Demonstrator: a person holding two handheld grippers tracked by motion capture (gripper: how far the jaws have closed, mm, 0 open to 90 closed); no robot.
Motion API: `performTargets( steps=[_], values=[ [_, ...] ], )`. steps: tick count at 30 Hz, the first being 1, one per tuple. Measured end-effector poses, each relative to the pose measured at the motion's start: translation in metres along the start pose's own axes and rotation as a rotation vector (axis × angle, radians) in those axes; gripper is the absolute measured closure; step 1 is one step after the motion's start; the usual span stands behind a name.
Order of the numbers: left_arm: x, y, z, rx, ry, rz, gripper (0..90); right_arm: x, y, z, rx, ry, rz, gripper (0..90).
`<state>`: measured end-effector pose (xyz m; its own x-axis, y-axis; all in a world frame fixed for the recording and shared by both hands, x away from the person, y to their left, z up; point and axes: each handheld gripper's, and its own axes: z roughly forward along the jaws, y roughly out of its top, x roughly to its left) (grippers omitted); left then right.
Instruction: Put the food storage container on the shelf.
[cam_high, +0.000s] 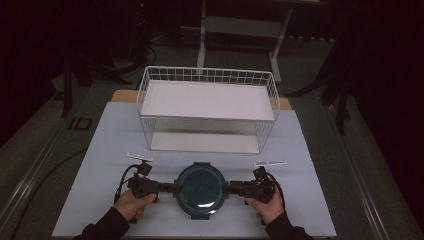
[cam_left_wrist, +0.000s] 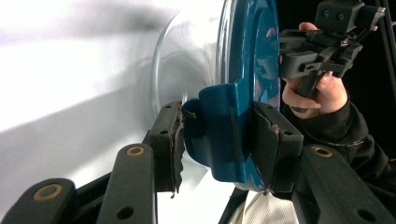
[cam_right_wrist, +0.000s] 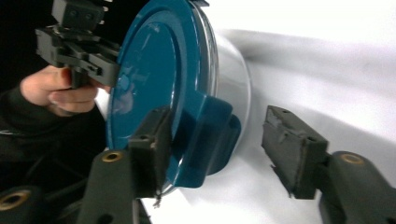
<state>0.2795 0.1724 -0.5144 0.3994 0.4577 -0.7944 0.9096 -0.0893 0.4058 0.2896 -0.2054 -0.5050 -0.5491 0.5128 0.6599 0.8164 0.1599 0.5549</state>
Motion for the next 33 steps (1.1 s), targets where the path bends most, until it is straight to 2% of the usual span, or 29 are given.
performTargets(
  steps=[2, 7, 8, 10, 12, 16, 18, 23, 27, 33],
  values=[
    [-0.001, -0.001, 0.000, -0.002, 0.001, 0.004, 56.7, 0.000, 0.000, 0.000, 0.004, 0.015, 0.001, 48.8],
    [-0.004, -0.003, -0.001, -0.008, 0.010, 0.018, 57.0, -0.001, -0.003, 0.004, 0.026, 0.047, 0.028, 49.9],
    [-0.004, -0.003, -0.001, -0.011, 0.010, 0.012, 57.0, -0.002, -0.005, 0.007, 0.031, 0.071, 0.048, 51.9],
    [-0.004, -0.004, -0.001, -0.012, 0.010, 0.014, 57.1, -0.002, -0.006, 0.007, 0.028, 0.078, 0.052, 52.6],
    [-0.005, -0.005, -0.001, -0.016, 0.015, 0.014, 57.2, -0.003, -0.007, 0.007, 0.020, 0.088, 0.081, 53.3],
    [-0.009, -0.010, -0.001, -0.046, 0.038, -0.006, 57.1, 0.000, -0.010, 0.007, 0.004, 0.080, 0.100, 54.0],
    [-0.010, -0.011, -0.001, -0.048, 0.047, 0.003, 57.0, 0.003, -0.011, 0.006, 0.003, 0.072, 0.100, 54.6],
    [-0.016, -0.012, -0.001, -0.053, 0.066, 0.011, 57.1, 0.002, -0.013, 0.005, -0.004, 0.083, 0.137, 55.4],
    [-0.019, -0.014, -0.002, -0.062, 0.075, 0.009, 57.5, 0.004, -0.012, 0.004, 0.005, 0.081, 0.118, 55.9],
    [-0.020, -0.010, -0.003, -0.076, 0.080, 0.039, 57.5, 0.005, -0.009, 0.003, -0.015, 0.073, 0.118, 56.0]
  ],
)
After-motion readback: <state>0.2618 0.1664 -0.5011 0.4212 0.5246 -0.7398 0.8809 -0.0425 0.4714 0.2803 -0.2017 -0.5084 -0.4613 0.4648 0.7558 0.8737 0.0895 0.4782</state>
